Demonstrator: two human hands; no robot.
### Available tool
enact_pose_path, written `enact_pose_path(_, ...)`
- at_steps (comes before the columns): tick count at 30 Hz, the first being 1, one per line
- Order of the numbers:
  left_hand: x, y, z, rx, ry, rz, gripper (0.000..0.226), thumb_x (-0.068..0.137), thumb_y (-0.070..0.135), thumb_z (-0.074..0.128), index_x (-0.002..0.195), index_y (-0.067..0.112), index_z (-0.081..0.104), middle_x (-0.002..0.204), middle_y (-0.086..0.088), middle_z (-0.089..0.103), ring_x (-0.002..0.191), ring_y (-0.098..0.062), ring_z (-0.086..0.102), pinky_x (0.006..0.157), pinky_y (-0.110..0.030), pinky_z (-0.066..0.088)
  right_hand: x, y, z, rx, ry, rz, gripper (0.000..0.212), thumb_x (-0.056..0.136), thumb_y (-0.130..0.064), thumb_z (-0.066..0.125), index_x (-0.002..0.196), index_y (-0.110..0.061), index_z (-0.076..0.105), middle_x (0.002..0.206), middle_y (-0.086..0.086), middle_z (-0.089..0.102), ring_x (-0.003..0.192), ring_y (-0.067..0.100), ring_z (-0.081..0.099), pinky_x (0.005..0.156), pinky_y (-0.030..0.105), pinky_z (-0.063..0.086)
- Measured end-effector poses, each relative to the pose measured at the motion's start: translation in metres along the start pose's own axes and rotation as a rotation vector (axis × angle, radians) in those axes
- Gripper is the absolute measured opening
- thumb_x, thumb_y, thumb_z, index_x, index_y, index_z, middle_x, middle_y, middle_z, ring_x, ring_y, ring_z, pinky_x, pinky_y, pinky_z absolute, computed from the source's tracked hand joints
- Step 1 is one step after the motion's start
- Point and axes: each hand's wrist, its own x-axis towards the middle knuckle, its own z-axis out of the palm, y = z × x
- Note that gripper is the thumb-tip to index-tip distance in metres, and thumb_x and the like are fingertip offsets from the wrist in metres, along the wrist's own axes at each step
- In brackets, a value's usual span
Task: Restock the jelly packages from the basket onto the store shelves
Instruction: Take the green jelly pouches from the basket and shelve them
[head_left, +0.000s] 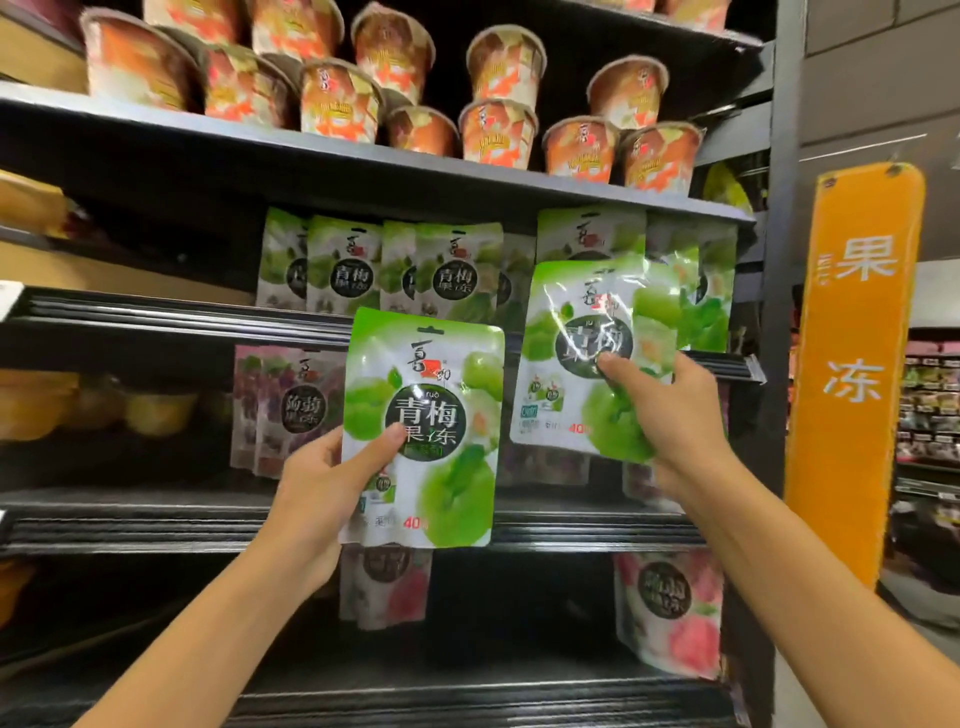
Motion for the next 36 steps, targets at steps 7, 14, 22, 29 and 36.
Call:
enact_pose_path(7,0.024,0.015,0.012,0.021,-0.012,0.041,0.036,0.057,0.044,0.079,0.086,0.022,0.079,0.094,-0.007,0.078,0.085,-0.024,0.075,0.070,-0.035,0.059,0.057,-0.032,0.024,-0.003,-0.004,-0.016,0.035,0.077,-0.028,0.084,0.104,-0.011,0.069,0.103,0.010,0.073,0.097,0.029,0.070,0.089,0.050,0.057)
enact_pose_path(14,0.035,0.015,0.026,-0.011,-0.019,0.016,0.043,0.064,0.041,0.076,0.097,0.014,0.075,0.098,-0.008,0.077,0.090,-0.026,0.075,0.082,-0.041,0.056,0.106,-0.028,0.060,0.084,-0.035,0.091,0.045,0.076,-0.025,0.085,0.109,-0.005,0.063,0.107,0.014,0.070,0.097,0.030,0.069,0.087,0.050,0.058)
enact_pose_path(22,0.045,0.003,0.031,0.014,0.001,-0.001,0.034,0.077,0.034,0.072,0.104,0.013,0.073,0.101,-0.008,0.077,0.094,-0.027,0.074,0.091,-0.049,0.055,0.136,-0.014,0.086,0.026,-0.025,0.027,0.031,0.080,-0.027,0.082,0.097,-0.008,0.065,0.094,0.007,0.068,0.091,0.026,0.066,0.075,0.036,0.057)
enact_pose_path(29,0.050,-0.003,0.021,-0.003,0.043,0.014,0.034,0.078,0.034,0.071,0.105,0.013,0.073,0.100,-0.009,0.077,0.093,-0.028,0.074,0.087,-0.046,0.056,0.135,-0.009,0.102,-0.106,-0.055,-0.133,0.061,0.081,-0.035,0.080,0.132,-0.009,0.056,0.129,0.007,0.061,0.120,0.026,0.056,0.102,0.042,0.048)
enact_pose_path(36,0.047,-0.008,0.012,-0.003,0.064,-0.007,0.037,0.078,0.033,0.070,0.107,0.010,0.072,0.102,-0.011,0.076,0.094,-0.028,0.073,0.085,-0.044,0.058,0.136,-0.010,0.077,-0.351,-0.164,-0.215,0.054,0.073,-0.039,0.085,0.112,-0.010,0.064,0.109,0.003,0.068,0.104,0.025,0.065,0.092,0.045,0.054)
